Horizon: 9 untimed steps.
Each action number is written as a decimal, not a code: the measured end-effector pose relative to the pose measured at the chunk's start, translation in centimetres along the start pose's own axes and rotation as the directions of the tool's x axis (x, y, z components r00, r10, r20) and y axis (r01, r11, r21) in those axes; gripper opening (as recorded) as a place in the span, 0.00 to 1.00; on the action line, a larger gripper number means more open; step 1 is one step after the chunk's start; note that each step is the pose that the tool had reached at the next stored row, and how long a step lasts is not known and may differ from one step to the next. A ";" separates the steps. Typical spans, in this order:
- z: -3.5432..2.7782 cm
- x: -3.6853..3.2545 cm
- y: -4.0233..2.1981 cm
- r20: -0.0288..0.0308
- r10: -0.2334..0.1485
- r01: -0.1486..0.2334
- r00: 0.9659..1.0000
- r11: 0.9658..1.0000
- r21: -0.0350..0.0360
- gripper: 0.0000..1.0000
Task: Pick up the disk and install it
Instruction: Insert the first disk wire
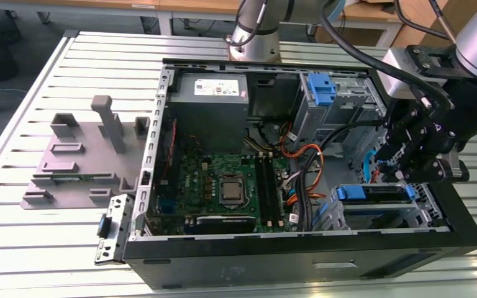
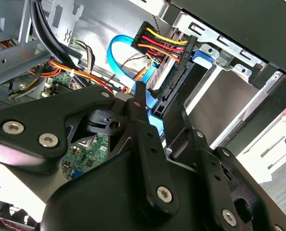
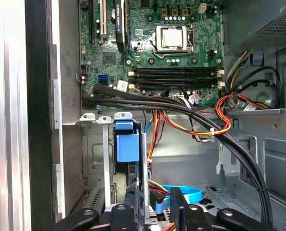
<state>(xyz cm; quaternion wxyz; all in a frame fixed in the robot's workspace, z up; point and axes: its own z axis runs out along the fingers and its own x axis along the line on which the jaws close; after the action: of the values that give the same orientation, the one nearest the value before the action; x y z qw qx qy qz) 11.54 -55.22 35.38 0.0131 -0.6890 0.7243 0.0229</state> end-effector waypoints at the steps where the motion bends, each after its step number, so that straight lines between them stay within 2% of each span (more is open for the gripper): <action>1: 0.00 0.00 0.00 0.000 0.000 0.000 1.000 1.000 0.000 0.42; 3: 0.01 0.00 0.00 0.000 0.000 0.000 1.000 1.000 0.000 0.40; 4: 0.01 0.00 0.00 0.000 0.000 0.000 1.000 1.000 0.000 0.35; 5: 0.01 0.00 0.00 0.000 0.000 0.000 1.000 1.000 0.000 0.35; 6: 0.02 0.00 0.00 0.000 0.000 0.000 1.000 1.000 0.000 0.28; 7: 0.02 0.00 0.00 0.000 0.000 0.000 1.000 1.000 0.000 0.28; 9: 0.02 0.00 0.00 0.000 0.000 0.000 1.000 1.000 0.000 0.16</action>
<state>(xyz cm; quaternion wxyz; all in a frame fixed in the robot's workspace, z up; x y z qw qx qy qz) 11.54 -55.22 35.35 0.0131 -0.6890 0.7243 0.0229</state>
